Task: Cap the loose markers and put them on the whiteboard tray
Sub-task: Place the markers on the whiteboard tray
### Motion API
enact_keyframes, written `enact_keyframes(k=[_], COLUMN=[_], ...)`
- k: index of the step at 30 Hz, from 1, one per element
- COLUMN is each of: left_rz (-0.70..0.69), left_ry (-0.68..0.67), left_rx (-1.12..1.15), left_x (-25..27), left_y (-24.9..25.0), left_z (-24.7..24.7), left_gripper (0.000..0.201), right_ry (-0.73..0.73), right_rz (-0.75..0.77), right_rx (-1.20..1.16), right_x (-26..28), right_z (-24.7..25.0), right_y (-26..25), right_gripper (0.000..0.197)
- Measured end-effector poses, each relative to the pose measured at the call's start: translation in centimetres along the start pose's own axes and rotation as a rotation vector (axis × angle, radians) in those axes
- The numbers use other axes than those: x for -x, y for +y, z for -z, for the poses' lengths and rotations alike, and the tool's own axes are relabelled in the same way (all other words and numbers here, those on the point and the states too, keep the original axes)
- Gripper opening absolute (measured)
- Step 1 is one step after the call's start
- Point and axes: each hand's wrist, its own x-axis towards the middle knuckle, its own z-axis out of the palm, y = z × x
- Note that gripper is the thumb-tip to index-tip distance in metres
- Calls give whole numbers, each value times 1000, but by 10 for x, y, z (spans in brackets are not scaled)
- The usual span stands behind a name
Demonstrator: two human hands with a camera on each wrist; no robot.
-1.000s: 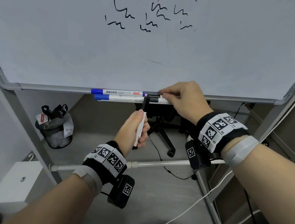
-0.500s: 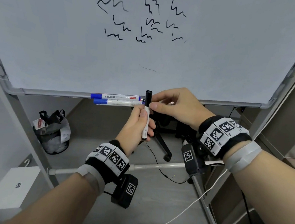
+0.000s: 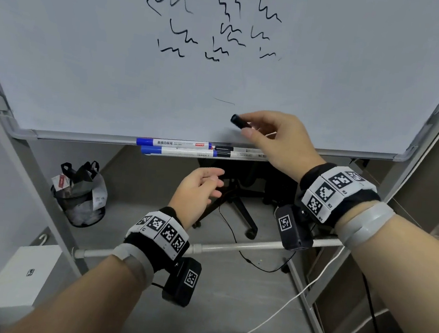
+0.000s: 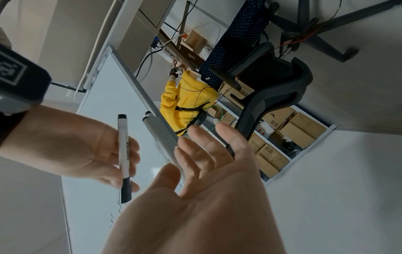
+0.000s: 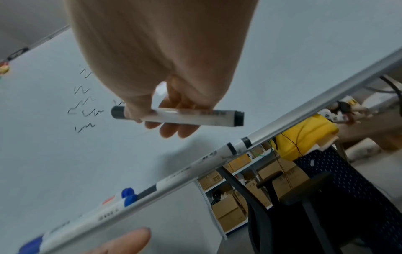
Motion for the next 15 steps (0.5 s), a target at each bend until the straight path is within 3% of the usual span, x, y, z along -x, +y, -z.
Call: enact_keyframes(k=[6,15], left_rz=[27,-21], left_ry=[26,60], left_rx=[63,83], left_x=[-7,-12], left_y=[-2,-4], left_z=[3,7], left_gripper=[37,29], right_ry=[8,-51], right_rz=[-11,-43], right_rx=[235,271], right_x=[-7,-7], right_z=[-16,-27], right_y=[4,12], right_gripper=[17,18])
